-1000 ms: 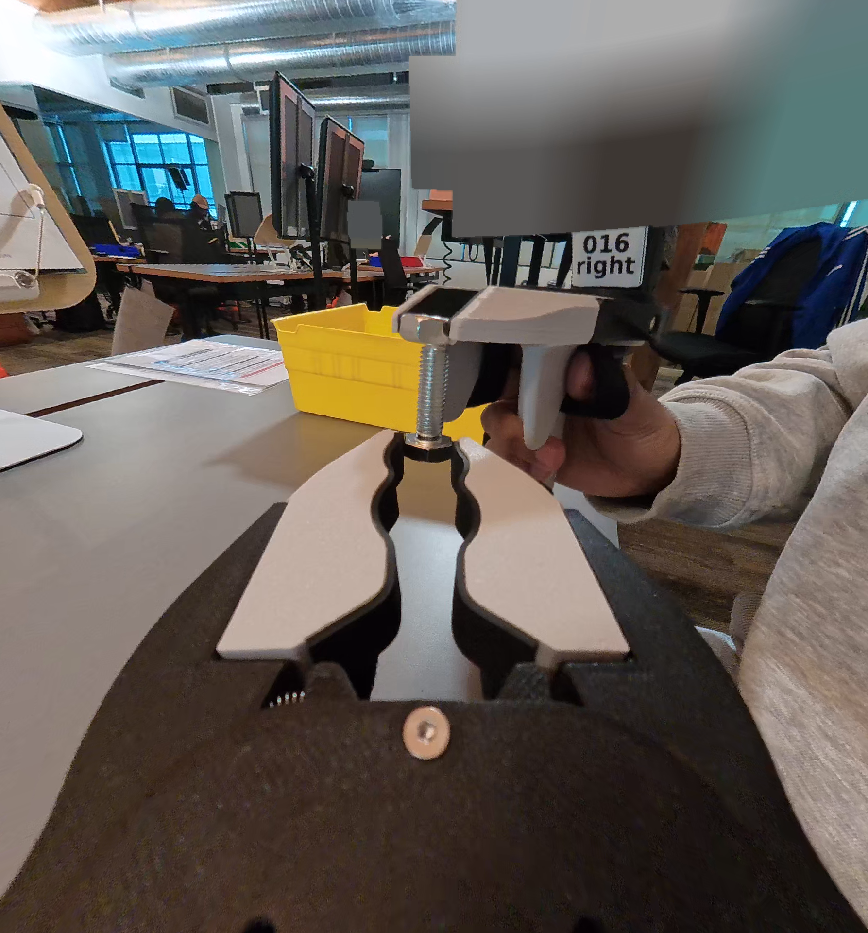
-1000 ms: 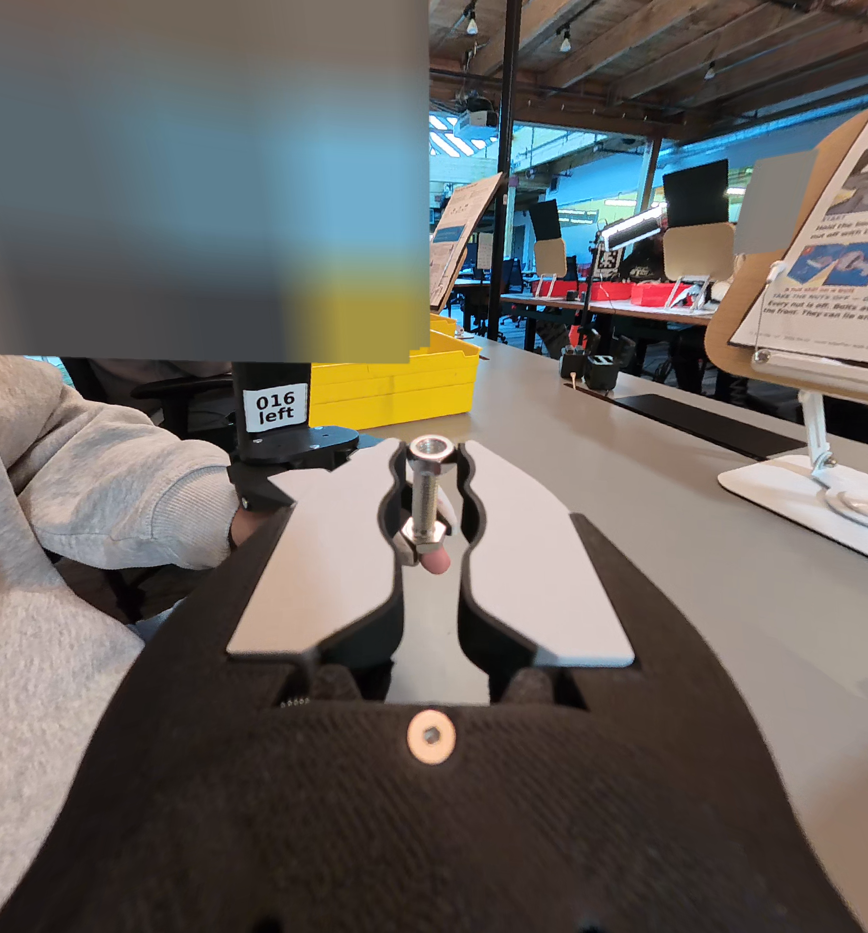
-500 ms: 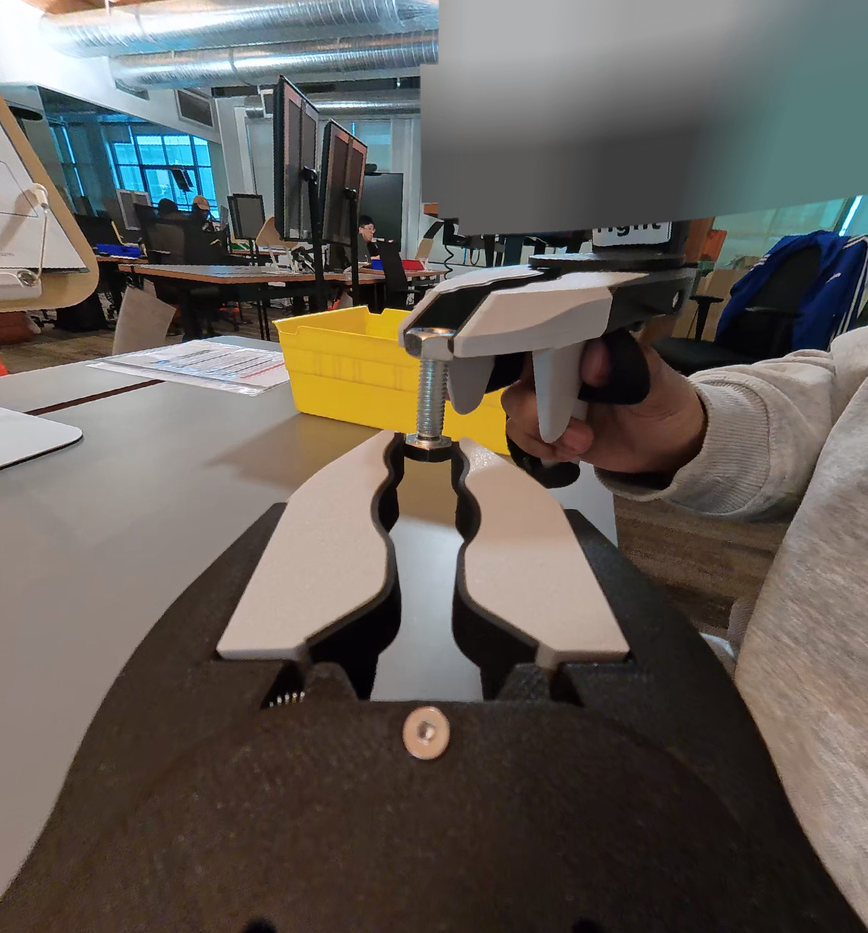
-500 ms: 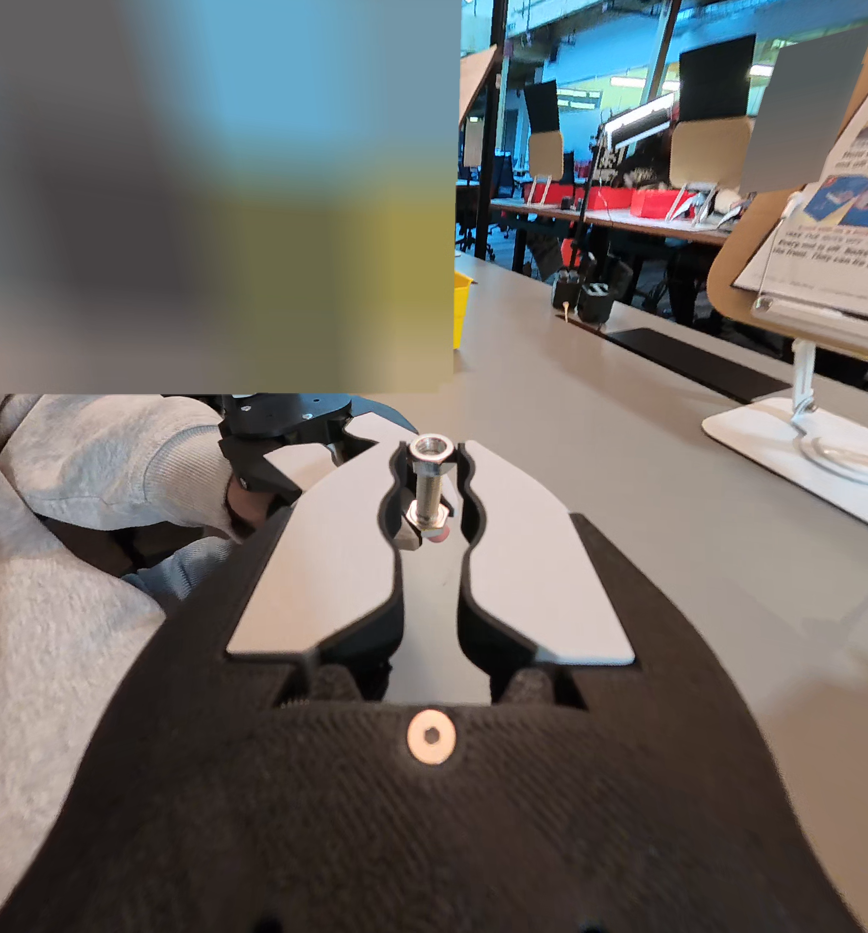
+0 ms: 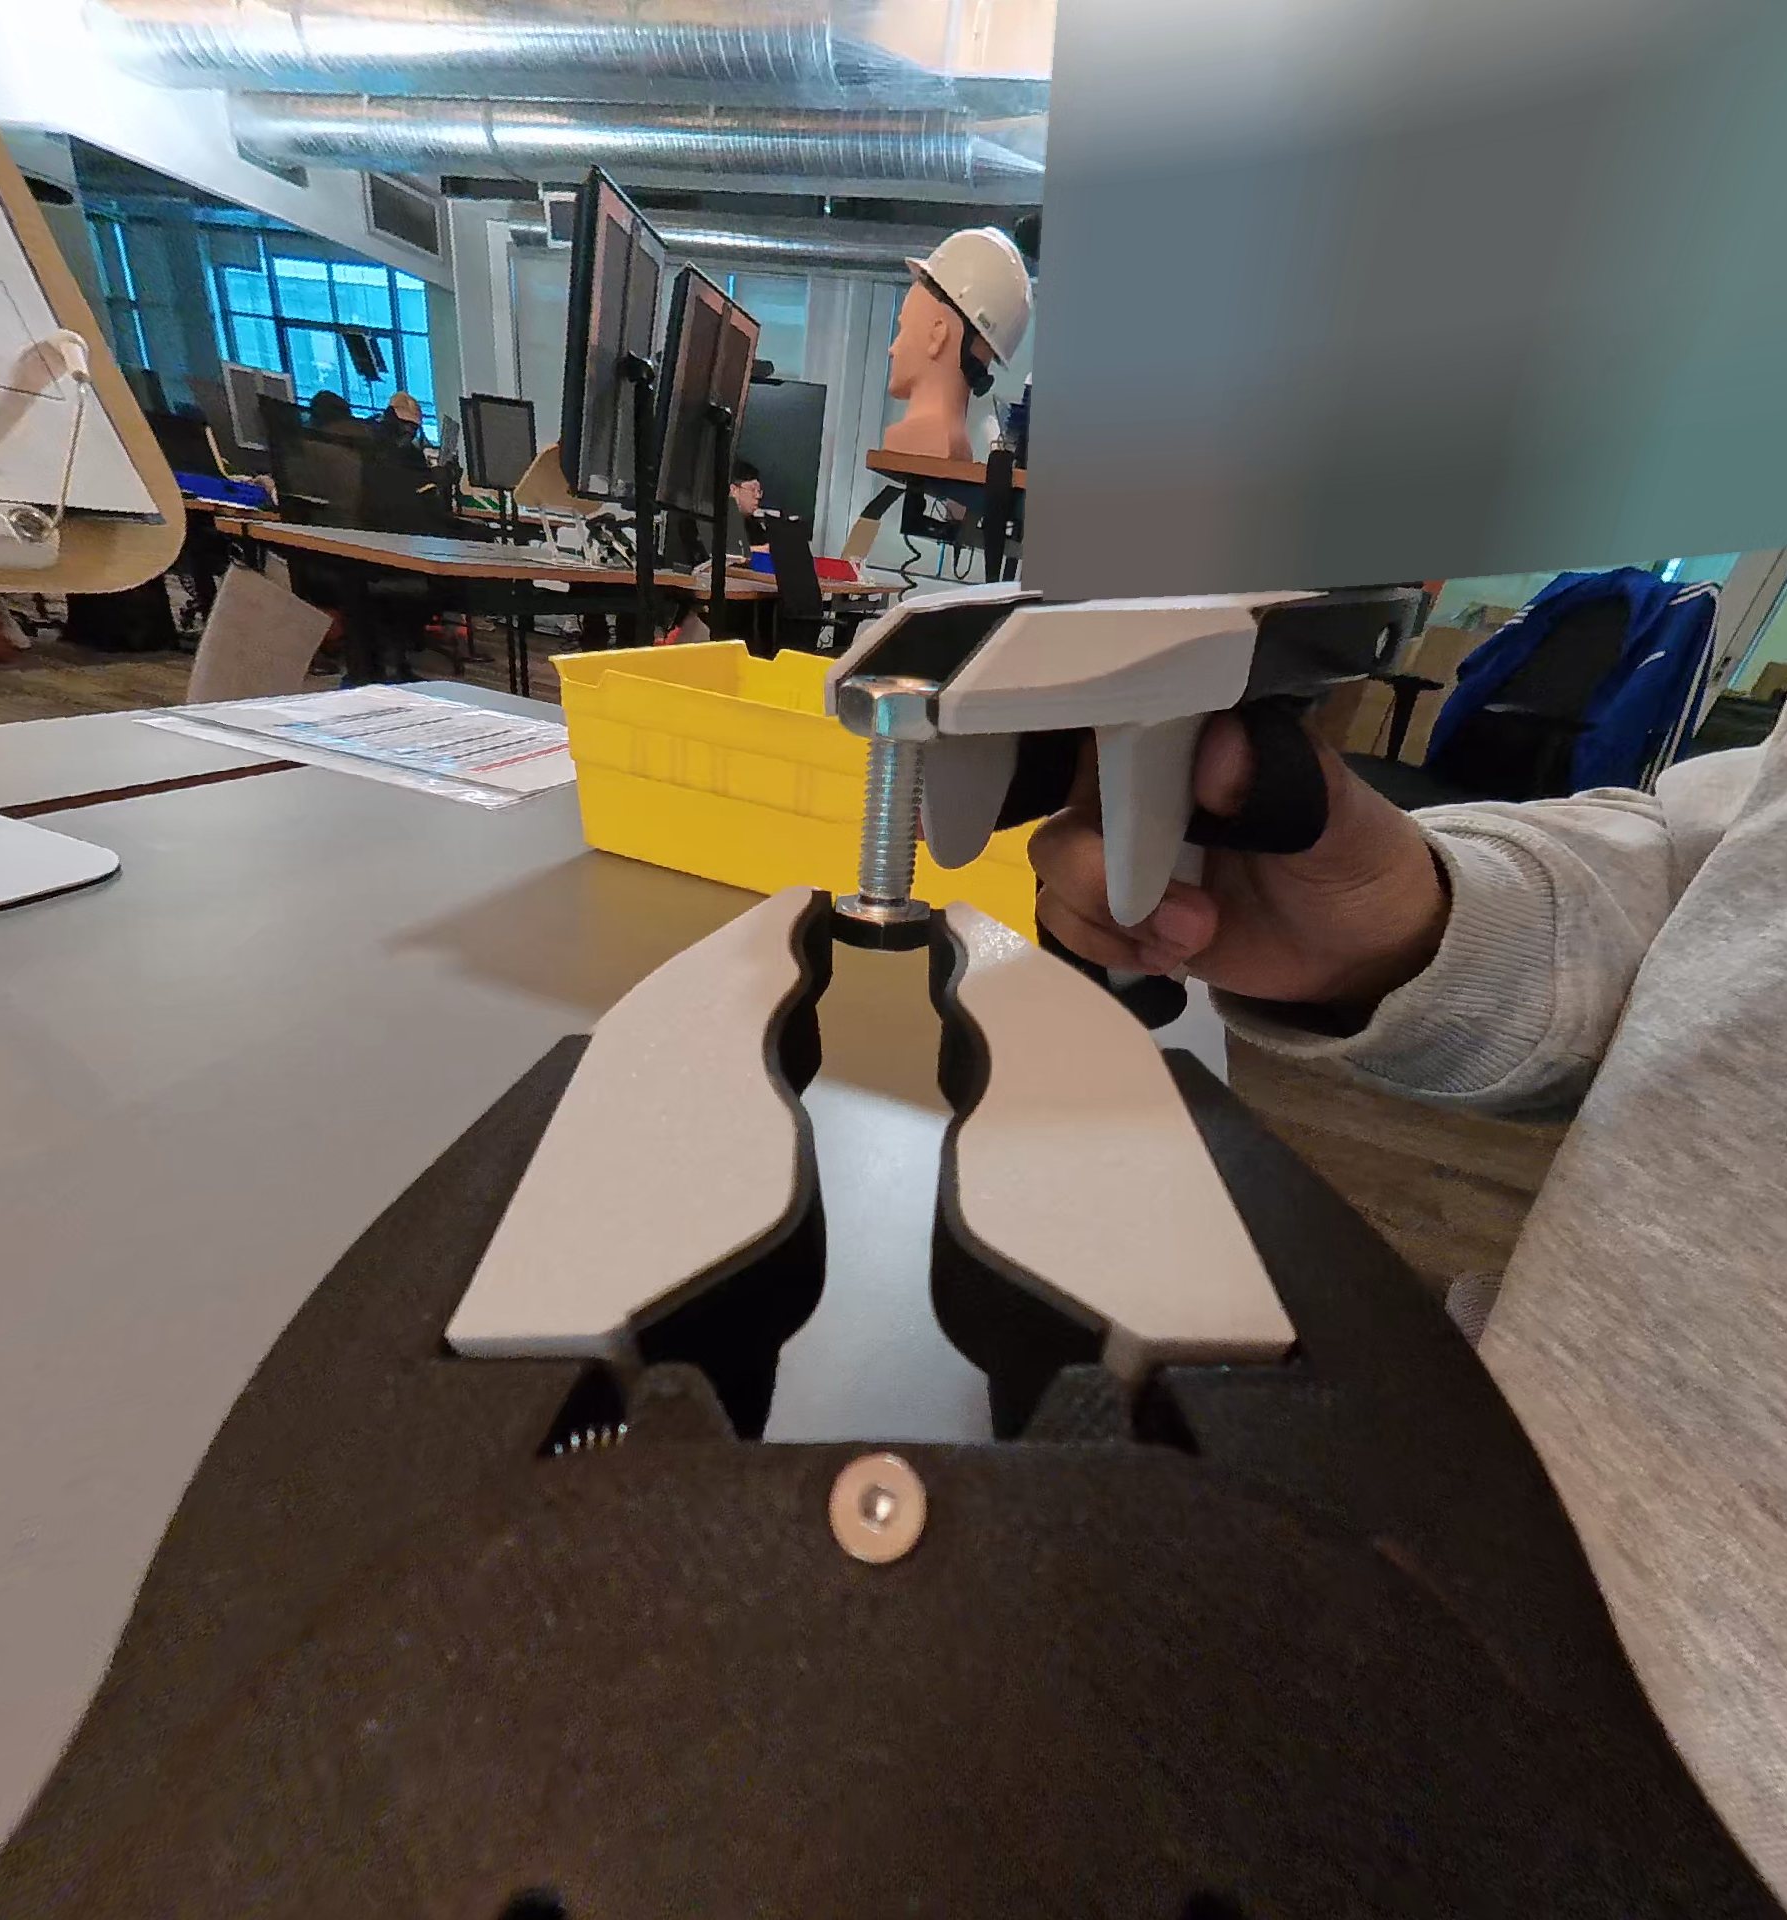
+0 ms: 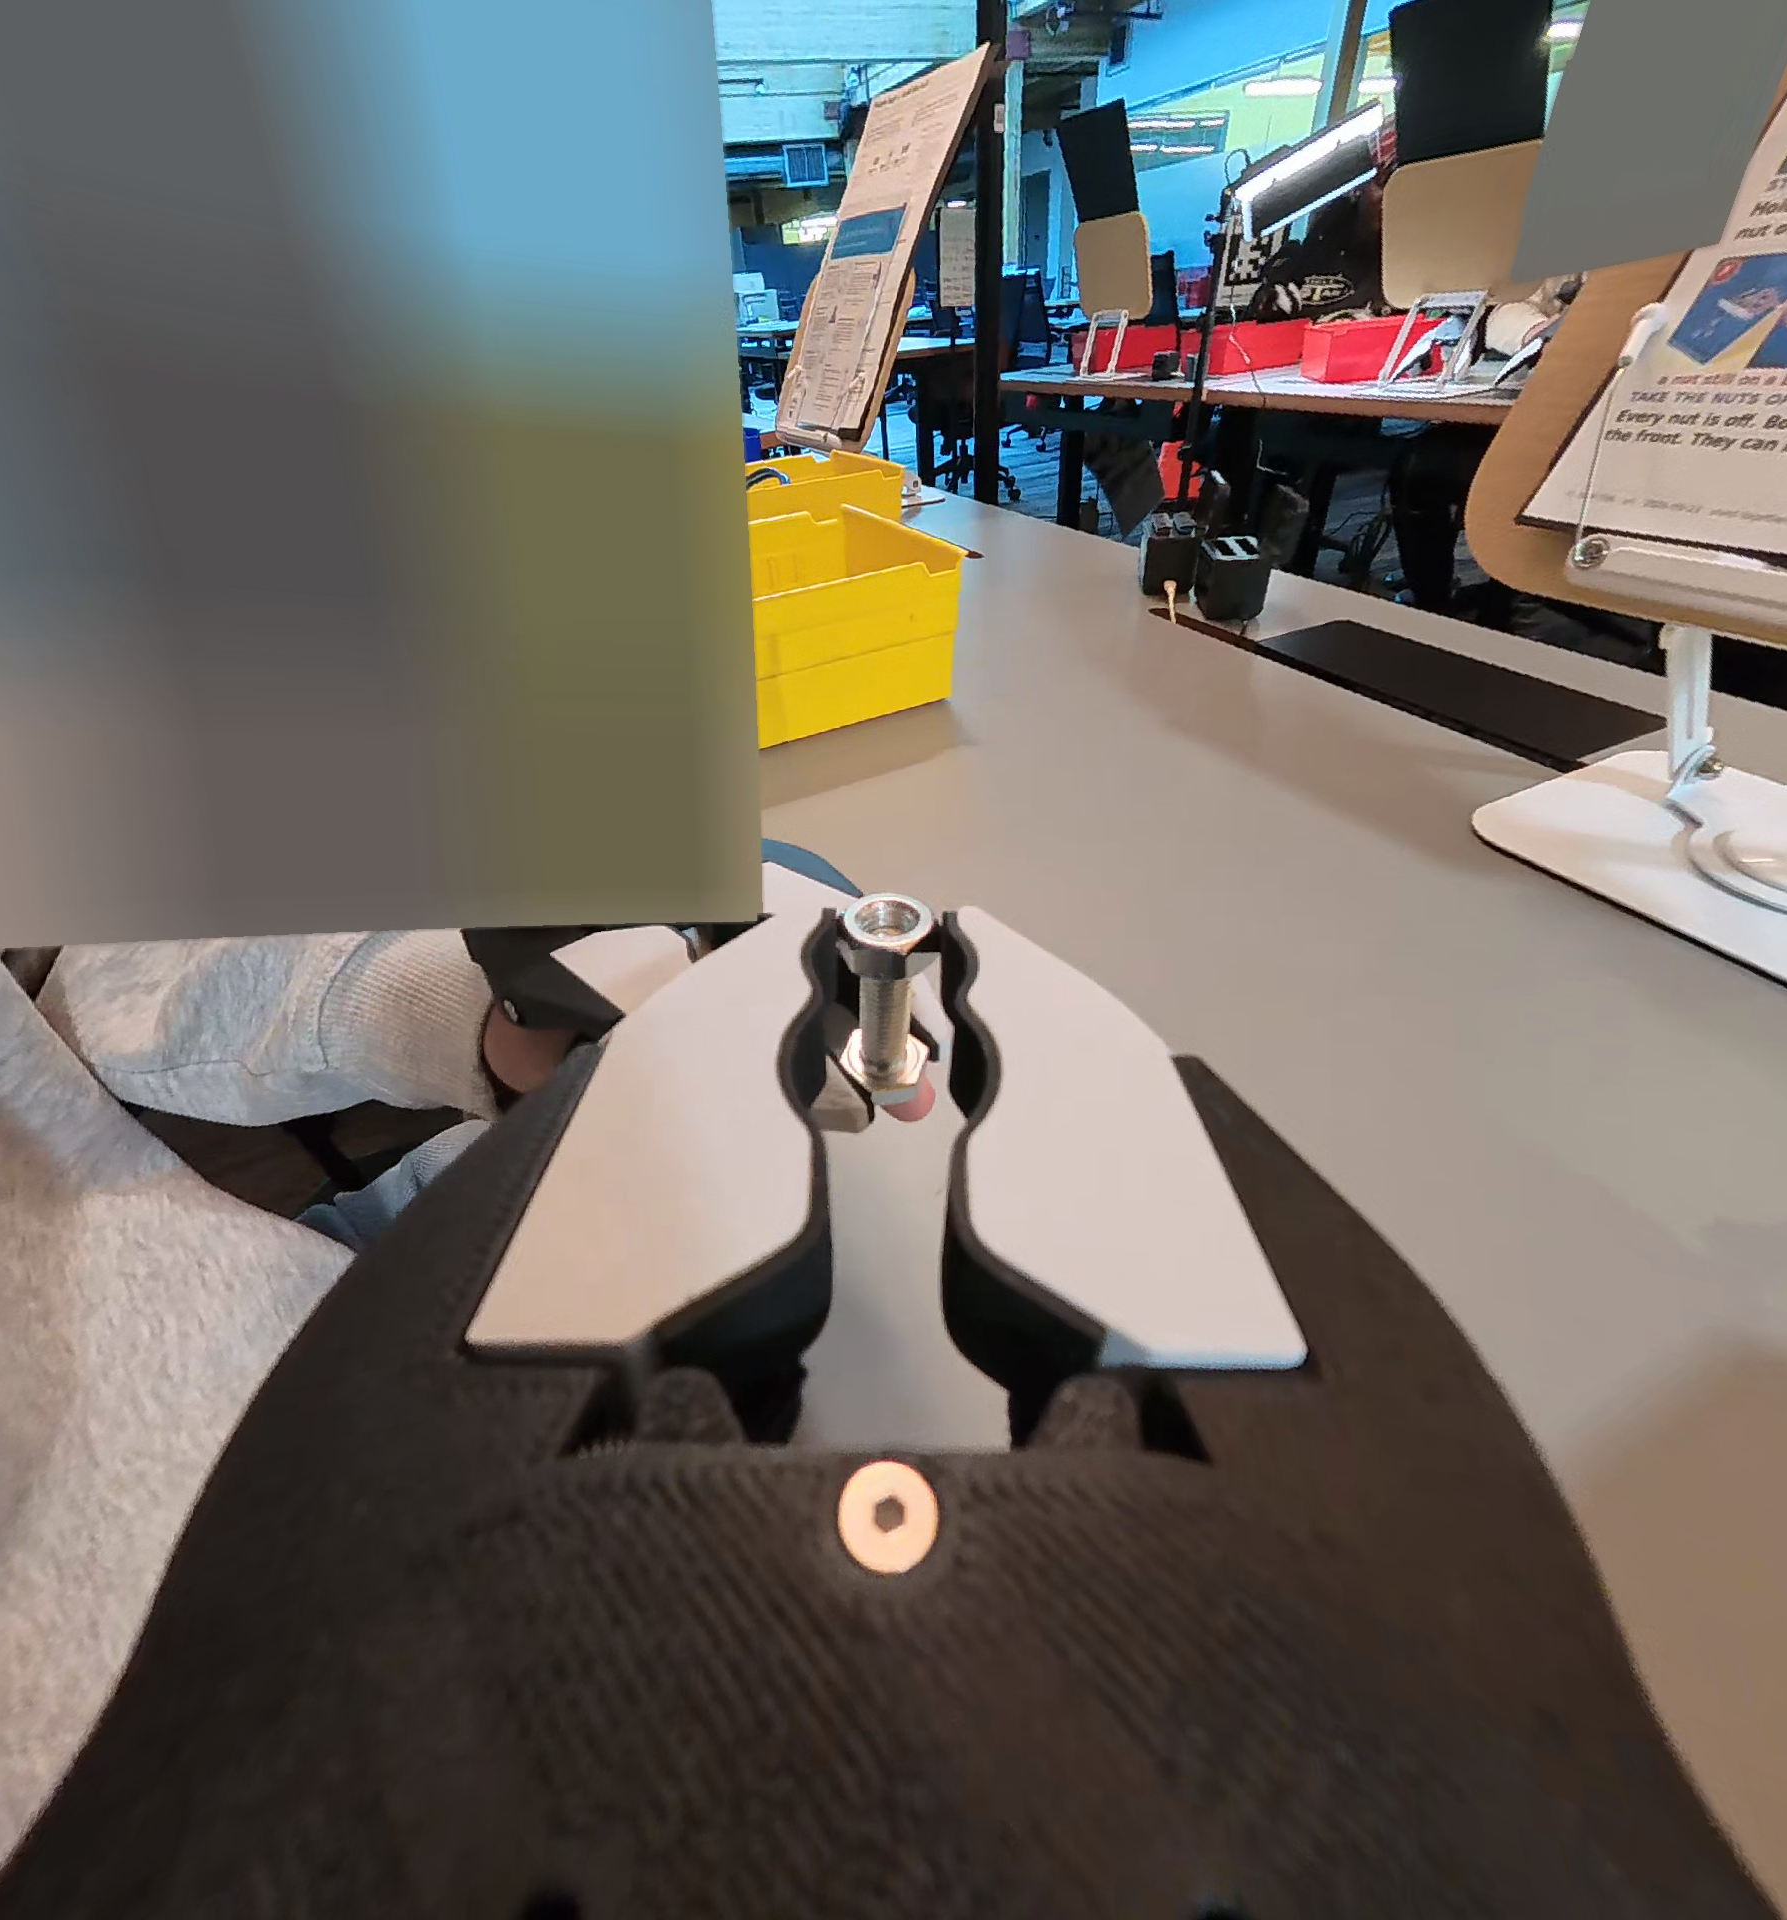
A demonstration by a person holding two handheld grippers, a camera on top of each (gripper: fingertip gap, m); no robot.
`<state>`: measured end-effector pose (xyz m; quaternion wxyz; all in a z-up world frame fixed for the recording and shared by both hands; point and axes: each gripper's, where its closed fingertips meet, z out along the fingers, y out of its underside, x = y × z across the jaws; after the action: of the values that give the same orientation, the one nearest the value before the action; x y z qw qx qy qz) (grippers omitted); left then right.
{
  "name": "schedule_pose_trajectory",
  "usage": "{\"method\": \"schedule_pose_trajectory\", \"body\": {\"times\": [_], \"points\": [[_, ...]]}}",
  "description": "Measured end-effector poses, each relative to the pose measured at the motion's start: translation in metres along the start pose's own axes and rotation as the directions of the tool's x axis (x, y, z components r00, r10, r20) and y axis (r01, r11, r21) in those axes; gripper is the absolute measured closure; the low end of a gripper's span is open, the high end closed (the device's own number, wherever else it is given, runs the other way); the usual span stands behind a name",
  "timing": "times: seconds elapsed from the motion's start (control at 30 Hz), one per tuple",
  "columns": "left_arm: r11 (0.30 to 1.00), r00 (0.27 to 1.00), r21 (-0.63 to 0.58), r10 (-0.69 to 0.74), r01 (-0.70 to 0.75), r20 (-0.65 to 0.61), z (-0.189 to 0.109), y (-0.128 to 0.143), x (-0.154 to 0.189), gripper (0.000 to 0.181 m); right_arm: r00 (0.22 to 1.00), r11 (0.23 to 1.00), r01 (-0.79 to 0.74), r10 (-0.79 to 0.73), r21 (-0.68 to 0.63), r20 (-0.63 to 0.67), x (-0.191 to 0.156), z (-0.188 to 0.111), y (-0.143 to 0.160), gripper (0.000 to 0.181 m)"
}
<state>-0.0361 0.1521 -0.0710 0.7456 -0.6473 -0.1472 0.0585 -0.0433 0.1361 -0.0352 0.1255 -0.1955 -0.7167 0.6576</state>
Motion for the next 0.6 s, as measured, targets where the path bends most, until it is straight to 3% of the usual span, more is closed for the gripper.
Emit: {"method": "schedule_pose_trajectory", "body": {"times": [0.6], "points": [[0.999,0.999,0.03,-0.038,0.039,-0.018,-0.0003,-0.002,0.0022,0.162,0.999,0.999,-0.035,0.035,0.032,0.007,-0.001,0.0017,-0.0026,0.162]]}}
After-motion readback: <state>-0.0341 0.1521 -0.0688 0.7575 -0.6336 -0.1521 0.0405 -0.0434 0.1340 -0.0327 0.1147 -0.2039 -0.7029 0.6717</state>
